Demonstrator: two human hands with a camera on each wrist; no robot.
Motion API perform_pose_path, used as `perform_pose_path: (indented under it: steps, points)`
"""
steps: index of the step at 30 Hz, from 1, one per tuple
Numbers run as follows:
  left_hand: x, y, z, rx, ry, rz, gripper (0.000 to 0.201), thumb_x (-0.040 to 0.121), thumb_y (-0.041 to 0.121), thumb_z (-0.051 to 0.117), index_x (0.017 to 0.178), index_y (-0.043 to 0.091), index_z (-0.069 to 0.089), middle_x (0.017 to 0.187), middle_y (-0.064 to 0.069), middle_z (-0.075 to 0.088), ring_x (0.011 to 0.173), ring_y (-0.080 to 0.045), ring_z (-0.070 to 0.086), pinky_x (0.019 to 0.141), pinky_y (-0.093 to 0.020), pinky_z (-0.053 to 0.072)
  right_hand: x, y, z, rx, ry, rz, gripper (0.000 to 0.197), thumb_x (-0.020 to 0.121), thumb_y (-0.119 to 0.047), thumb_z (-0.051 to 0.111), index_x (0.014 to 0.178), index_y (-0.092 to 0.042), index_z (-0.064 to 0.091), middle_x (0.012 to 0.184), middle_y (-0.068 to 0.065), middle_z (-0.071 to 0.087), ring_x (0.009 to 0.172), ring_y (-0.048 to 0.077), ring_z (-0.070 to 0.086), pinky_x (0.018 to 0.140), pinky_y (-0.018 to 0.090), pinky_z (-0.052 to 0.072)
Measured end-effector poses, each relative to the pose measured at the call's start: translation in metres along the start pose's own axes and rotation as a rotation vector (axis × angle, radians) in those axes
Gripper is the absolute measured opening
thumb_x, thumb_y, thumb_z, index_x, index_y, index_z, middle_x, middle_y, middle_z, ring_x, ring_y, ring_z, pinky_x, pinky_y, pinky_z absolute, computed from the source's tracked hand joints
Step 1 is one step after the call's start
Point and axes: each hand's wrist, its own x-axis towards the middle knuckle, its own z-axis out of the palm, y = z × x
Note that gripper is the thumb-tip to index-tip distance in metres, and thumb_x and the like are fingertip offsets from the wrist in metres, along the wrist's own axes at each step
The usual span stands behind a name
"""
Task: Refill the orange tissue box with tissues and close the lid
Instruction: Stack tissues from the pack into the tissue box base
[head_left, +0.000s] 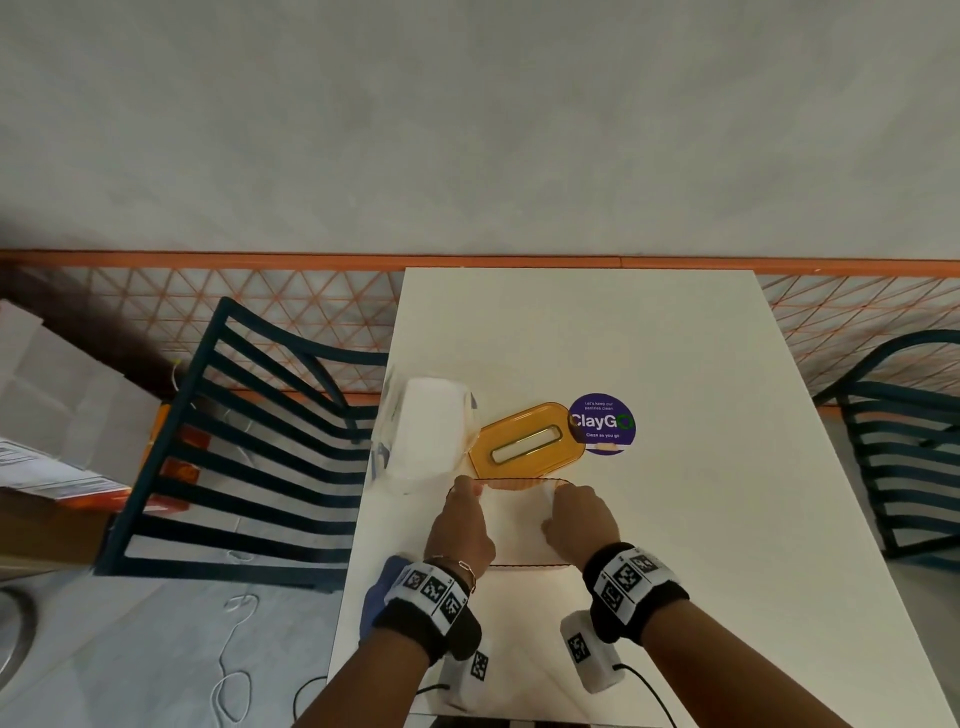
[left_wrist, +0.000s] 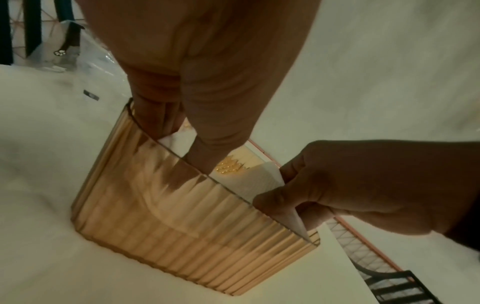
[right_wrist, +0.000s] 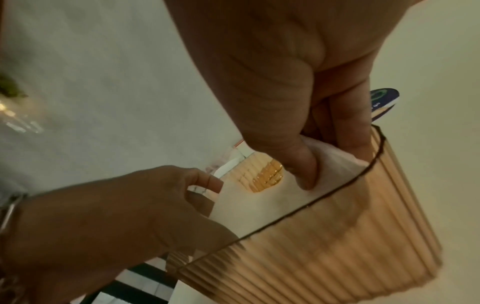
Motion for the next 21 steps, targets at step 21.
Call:
perform_pose_path:
  steps: [21]
  points:
    - [0.023, -0.008, 0.008, 0.524, -0.126, 0.393, 0.05, 0.089, 0.004, 0.071, 0.134, 0.024, 0.059, 0.141, -0.002, 0.053, 0.133, -0.024, 0.051, 0.105, -0.038, 0.049, 0.001, 0.004, 0.016, -0.283, 0.018, -0.364, 0.033, 0.099, -0.011, 0.056, 0.132, -0.014, 0.056, 0.136, 0.008, 0.056, 0.122, 0.025, 0.059, 0.1, 0.034, 0.05]
